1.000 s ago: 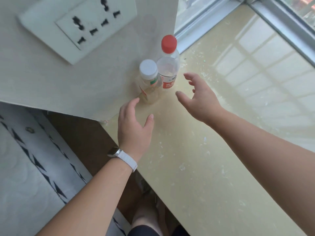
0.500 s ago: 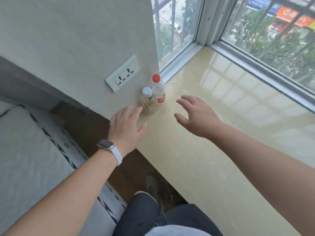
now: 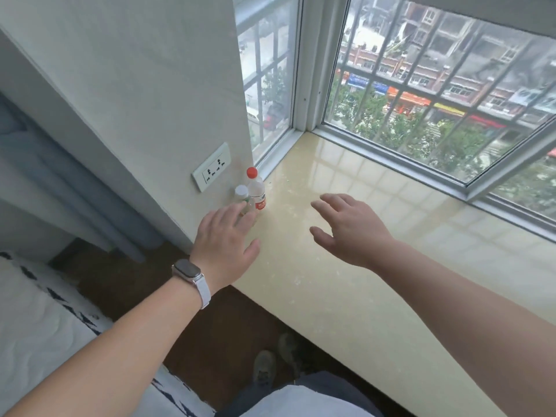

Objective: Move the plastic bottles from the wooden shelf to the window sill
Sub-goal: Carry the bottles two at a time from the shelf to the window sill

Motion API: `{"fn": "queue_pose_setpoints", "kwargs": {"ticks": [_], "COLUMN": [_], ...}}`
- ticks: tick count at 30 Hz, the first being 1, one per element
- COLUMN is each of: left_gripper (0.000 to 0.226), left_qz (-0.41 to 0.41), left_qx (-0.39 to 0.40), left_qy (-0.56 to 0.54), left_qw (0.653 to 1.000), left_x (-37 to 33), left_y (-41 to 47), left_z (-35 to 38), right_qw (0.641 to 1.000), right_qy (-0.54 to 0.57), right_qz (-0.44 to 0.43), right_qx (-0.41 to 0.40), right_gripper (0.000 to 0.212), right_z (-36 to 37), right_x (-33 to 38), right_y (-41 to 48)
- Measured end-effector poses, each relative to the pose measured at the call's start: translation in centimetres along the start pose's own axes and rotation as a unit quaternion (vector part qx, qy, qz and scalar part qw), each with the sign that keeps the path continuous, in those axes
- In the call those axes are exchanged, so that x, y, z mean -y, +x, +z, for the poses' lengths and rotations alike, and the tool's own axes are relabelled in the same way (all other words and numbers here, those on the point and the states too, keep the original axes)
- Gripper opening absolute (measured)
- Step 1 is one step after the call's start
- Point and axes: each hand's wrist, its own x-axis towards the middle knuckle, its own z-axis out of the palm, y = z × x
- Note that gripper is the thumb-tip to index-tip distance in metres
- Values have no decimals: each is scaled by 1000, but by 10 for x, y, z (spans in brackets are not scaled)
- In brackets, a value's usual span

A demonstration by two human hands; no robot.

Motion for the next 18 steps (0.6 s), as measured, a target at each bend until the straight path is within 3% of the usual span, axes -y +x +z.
{"fn": "queue_pose_setpoints", "kwargs": {"ticks": [3,8,18], "left_gripper": [55,54,55], "left_qz": [27,68,229], "left_qx": [1,12,-4], "left_qy": [-23,-43,-72], "left_qw": [999,997,971], "left_x": [-3,-20,-144], "left_y": [-3,3,10], "left_z": [-9,-12,-27], "right_qw": [999,994,973], "right_qy": [-17,-26,-14], "right_qz": [36,100,219], "right_qx": [-8,-24,-69], "right_gripper": [63,77,72], "right_z": [-10,-19,-44], "right_x": [4,3,-39], "right_y": [-27,-83,-204]}}
